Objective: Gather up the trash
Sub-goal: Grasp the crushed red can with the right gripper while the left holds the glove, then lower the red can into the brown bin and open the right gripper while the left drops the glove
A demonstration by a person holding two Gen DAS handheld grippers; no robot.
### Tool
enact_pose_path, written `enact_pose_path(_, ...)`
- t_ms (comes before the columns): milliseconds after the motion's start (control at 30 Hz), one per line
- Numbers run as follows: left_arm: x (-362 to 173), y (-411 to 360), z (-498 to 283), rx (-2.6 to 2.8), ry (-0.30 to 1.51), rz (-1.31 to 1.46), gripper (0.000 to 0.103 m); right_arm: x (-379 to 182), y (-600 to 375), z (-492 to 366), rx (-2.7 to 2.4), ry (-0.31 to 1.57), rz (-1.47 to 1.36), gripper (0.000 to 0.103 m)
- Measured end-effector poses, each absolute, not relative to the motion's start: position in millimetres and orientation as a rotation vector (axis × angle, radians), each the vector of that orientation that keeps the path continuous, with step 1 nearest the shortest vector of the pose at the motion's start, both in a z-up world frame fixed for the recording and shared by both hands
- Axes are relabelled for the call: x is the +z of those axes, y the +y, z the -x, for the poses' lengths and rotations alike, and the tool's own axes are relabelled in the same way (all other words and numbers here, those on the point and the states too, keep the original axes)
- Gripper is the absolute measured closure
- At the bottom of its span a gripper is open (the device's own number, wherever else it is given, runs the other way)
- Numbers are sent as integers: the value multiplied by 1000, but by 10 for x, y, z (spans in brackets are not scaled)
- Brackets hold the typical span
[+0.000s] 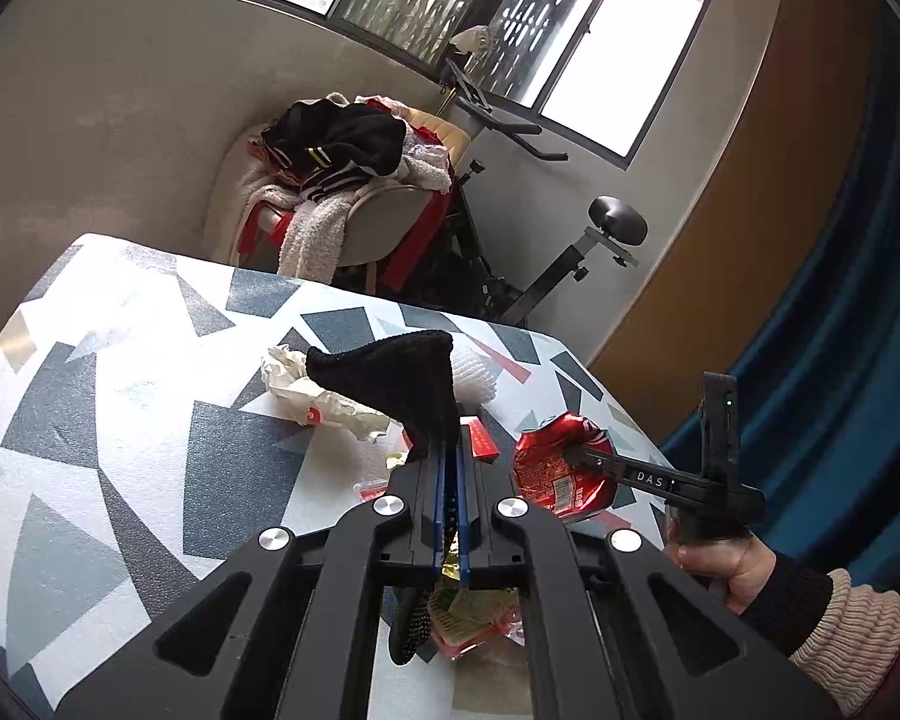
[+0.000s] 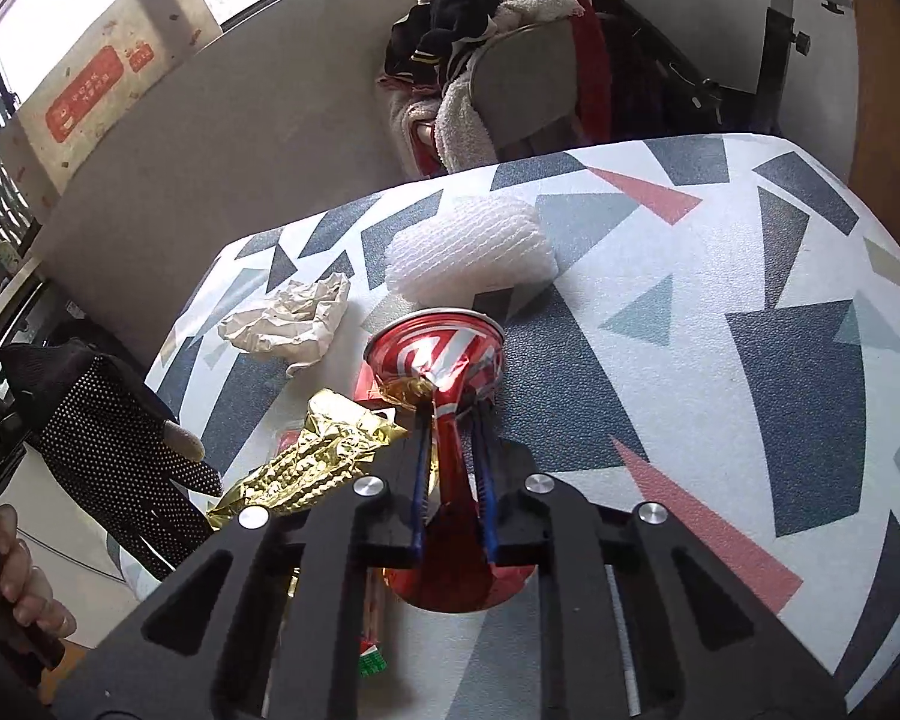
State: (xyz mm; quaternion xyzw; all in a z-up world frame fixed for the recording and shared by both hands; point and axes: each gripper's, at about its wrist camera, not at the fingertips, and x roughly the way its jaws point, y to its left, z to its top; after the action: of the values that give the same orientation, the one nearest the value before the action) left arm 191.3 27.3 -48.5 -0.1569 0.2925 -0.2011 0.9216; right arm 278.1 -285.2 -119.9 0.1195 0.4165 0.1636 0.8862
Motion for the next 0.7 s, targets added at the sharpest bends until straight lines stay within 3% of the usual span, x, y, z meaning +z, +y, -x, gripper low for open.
enact_pose_path(700, -130, -1, -1164, -464, 567, 224, 100, -557, -2838, -1674, 386, 701, -149, 87)
